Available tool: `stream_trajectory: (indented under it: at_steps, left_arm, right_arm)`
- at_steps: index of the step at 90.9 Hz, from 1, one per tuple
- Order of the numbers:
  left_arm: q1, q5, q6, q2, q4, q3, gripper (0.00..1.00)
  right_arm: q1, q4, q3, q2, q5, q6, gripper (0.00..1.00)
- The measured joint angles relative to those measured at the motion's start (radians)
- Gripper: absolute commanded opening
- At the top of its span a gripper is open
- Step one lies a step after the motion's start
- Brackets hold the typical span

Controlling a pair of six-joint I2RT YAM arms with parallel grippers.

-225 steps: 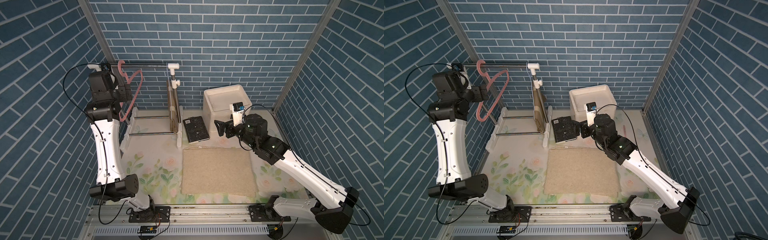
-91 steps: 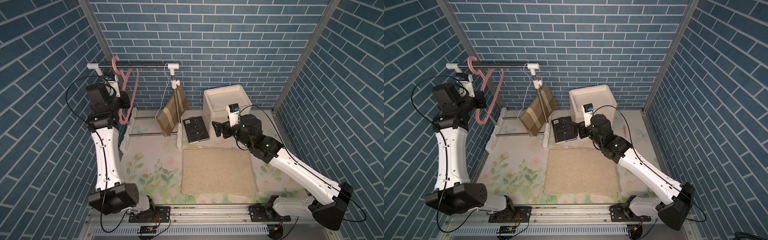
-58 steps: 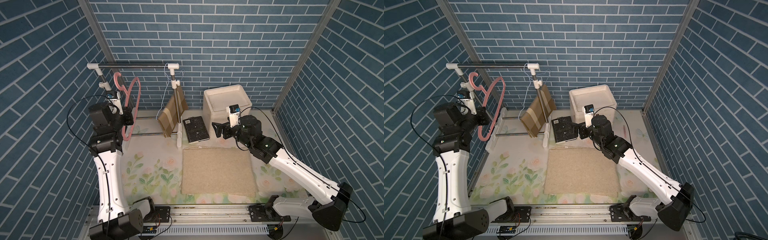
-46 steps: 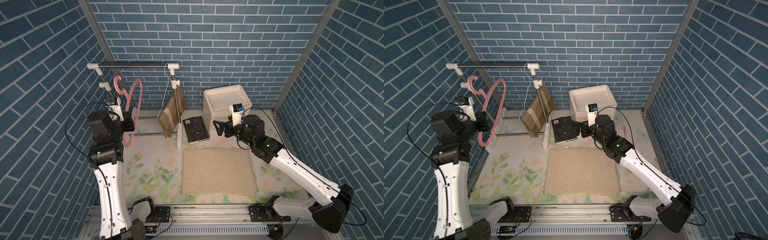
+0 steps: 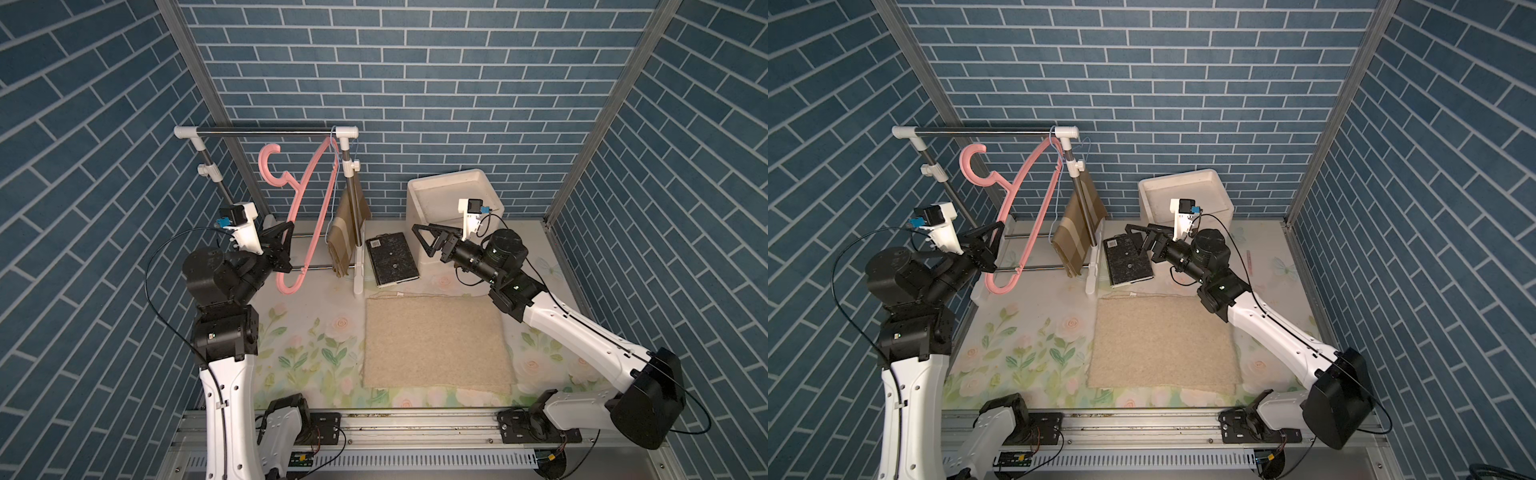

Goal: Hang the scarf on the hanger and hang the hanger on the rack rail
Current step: Pick up the hanger from the clothesline.

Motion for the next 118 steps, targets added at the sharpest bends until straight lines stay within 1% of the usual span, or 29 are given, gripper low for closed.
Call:
stream_trajectory:
  at_steps: [13, 22, 33, 50, 85, 91, 97, 107, 118]
  left_arm:
    - [-0.101, -0.034, -0.027, 0.000, 0.032, -0.013, 0.00]
    - [-0.141, -0.081, -0.014, 0.000, 0.029, -0.013, 0.00]
    - [-0.153, -0.156, 0.052, -0.001, -0.014, 0.003, 0.00]
    - [-0.161, -0.286, 0.152, -0.028, -0.126, 0.044, 0.00]
    - [-0.166, -0.362, 0.279, -0.140, -0.421, 0.124, 0.00]
    - [-0.166, -0.357, 0.296, -0.167, -0.454, 0.132, 0.00]
    - [-0.166, -0.325, 0.308, -0.192, -0.467, 0.134, 0.00]
    - [-0.166, -0.222, 0.307, -0.203, -0.462, 0.133, 0.00]
    - [-0.166, -0.117, 0.275, -0.193, -0.391, 0.119, 0.00]
  right_arm:
    - [0.027, 0.038, 0.059, 0.073, -0.023, 0.039, 0.98]
    - [0.044, 0.055, 0.088, 0.101, -0.030, 0.047, 0.98]
    - [0.053, 0.056, 0.094, 0.107, -0.029, 0.050, 0.98]
    - [0.053, 0.035, 0.094, 0.106, -0.013, 0.043, 0.98]
    - [0.053, -0.031, 0.094, 0.103, -0.001, -0.007, 0.98]
    - [0.053, -0.034, 0.094, 0.105, -0.005, -0.008, 0.98]
    - [0.053, -0.035, 0.094, 0.107, -0.011, -0.008, 0.98]
    - [0.053, -0.034, 0.094, 0.114, -0.021, -0.006, 0.98]
    - [0.055, -0.004, 0.094, 0.116, -0.034, -0.002, 0.98]
